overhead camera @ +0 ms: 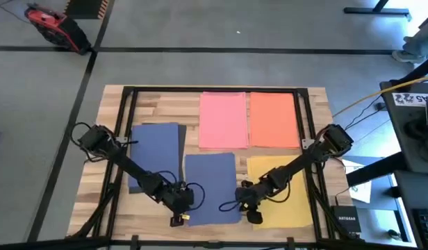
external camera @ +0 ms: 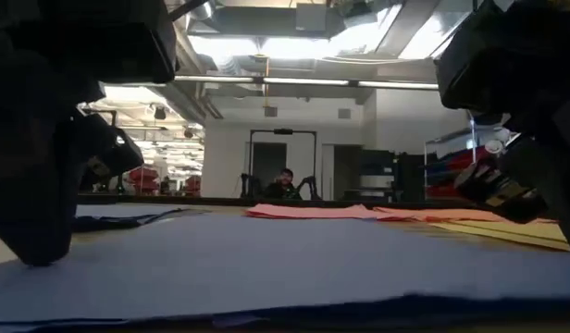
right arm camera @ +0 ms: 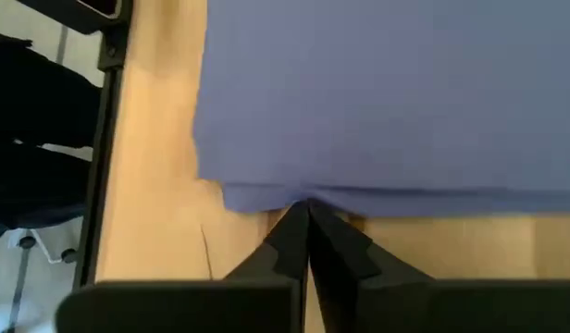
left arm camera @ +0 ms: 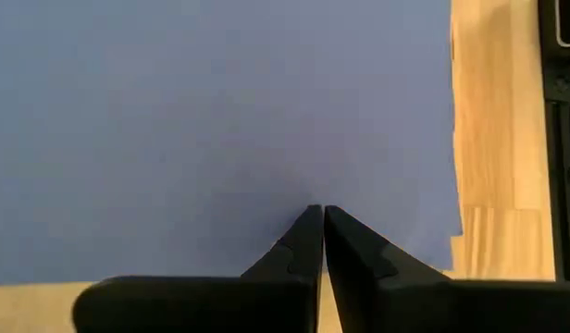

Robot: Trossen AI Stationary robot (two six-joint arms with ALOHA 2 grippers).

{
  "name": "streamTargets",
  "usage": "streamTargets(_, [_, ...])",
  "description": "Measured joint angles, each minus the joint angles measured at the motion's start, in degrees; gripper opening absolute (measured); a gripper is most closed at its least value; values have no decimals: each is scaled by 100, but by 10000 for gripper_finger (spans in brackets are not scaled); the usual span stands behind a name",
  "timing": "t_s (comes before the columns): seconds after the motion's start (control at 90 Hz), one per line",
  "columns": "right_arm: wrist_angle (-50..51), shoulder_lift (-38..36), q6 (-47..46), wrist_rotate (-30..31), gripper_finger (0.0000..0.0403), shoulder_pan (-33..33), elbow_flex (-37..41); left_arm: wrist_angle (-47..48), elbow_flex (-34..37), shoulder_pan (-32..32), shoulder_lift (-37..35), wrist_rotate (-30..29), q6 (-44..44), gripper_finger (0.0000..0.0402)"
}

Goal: Organize paper
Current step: Put all of the blue paper at the lower center of the table

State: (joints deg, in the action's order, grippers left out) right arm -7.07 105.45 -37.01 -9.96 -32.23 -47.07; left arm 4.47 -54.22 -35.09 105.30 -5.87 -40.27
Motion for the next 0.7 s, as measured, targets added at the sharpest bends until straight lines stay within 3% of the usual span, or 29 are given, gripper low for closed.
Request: streamTargets(0.7, [1033, -569, 37, 357, 0, -4, 15, 273, -356, 75, -48, 12, -199, 0])
